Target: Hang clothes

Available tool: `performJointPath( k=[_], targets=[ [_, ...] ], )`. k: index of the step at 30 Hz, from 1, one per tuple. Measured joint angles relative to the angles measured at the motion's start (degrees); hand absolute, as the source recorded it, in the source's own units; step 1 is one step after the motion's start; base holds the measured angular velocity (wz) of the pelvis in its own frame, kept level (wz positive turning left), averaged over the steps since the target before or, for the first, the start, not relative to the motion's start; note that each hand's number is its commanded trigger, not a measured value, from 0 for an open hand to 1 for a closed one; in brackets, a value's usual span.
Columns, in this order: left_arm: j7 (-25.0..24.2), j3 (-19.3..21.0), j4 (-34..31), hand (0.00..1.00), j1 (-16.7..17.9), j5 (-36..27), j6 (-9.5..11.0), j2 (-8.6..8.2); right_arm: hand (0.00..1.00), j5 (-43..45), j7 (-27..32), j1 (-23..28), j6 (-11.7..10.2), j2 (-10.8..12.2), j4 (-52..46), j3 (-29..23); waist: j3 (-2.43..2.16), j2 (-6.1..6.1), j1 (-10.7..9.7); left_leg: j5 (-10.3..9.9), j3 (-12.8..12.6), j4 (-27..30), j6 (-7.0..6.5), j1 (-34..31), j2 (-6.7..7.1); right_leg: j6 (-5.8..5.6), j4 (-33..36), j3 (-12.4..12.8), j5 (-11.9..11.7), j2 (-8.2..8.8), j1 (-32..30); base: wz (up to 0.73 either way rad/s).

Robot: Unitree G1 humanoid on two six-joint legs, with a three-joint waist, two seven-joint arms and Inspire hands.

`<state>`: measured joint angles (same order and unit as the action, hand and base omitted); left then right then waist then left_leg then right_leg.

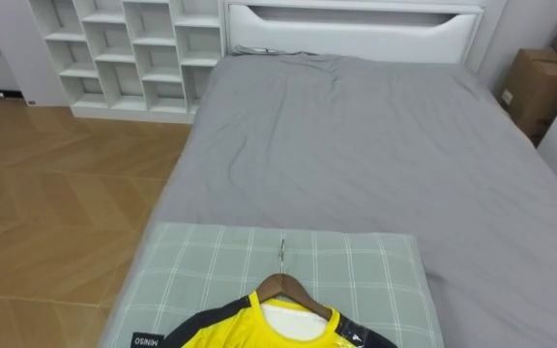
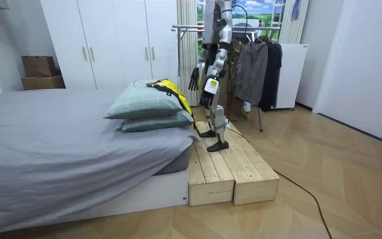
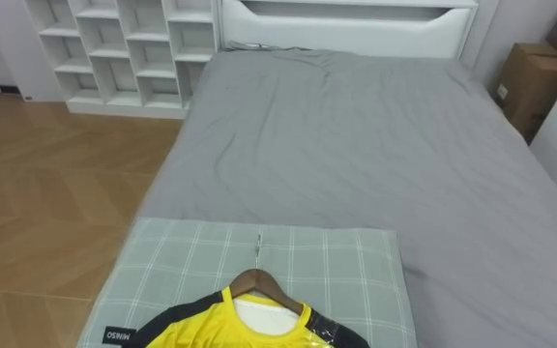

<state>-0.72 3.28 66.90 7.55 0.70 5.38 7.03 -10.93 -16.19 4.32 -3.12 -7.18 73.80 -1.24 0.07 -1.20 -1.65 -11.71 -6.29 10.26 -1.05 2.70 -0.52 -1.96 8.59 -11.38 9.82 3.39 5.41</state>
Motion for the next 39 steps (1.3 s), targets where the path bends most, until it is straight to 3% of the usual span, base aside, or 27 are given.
performJointPath(
  k=[17,21,30,39],
  targets=[
    [0.14,0.06,0.07,0.0,-0.01,0.06,-0.5,-0.03,0.0,-0.01,0.6,0.02,0.18,-0.02,0.02,-0.19,0.03,0.44,-0.01,0.0,0.11,0.01,0.0,0.12,0.0,0.0,-0.01,0.2,0.0,0.0,0.16,0.0],
    [0.81,2.08,0.06,0.0,0.01,1.53,-1.76,-0.03,0.0,0.05,0.69,0.16,0.81,-0.01,0.02,-1.41,0.15,0.77,-0.04,-0.01,0.17,-0.26,0.01,0.93,0.01,0.0,-0.08,0.08,0.0,-0.01,0.92,0.0],
    [7.51,5.53,-0.12,0.0,2.4,6.76,-4.54,0.23,0.0,0.37,1.12,0.2,1.76,-0.01,-0.23,-2.31,0.17,0.62,-0.1,0.0,0.23,-0.1,0.01,0.91,0.02,0.0,-0.2,0.03,0.0,0.01,1.05,0.0],
    [16.4,5.49,-1.23,0.0,2.21,6.78,-4.01,0.49,0.0,-0.9,3.63,-0.54,1.69,-0.07,0.41,-1.02,0.15,0.42,0.03,0.0,0.28,0.09,0.0,0.58,0.16,0.13,-0.93,-0.07,-0.08,0.04,1.03,0.0]
  ],
)
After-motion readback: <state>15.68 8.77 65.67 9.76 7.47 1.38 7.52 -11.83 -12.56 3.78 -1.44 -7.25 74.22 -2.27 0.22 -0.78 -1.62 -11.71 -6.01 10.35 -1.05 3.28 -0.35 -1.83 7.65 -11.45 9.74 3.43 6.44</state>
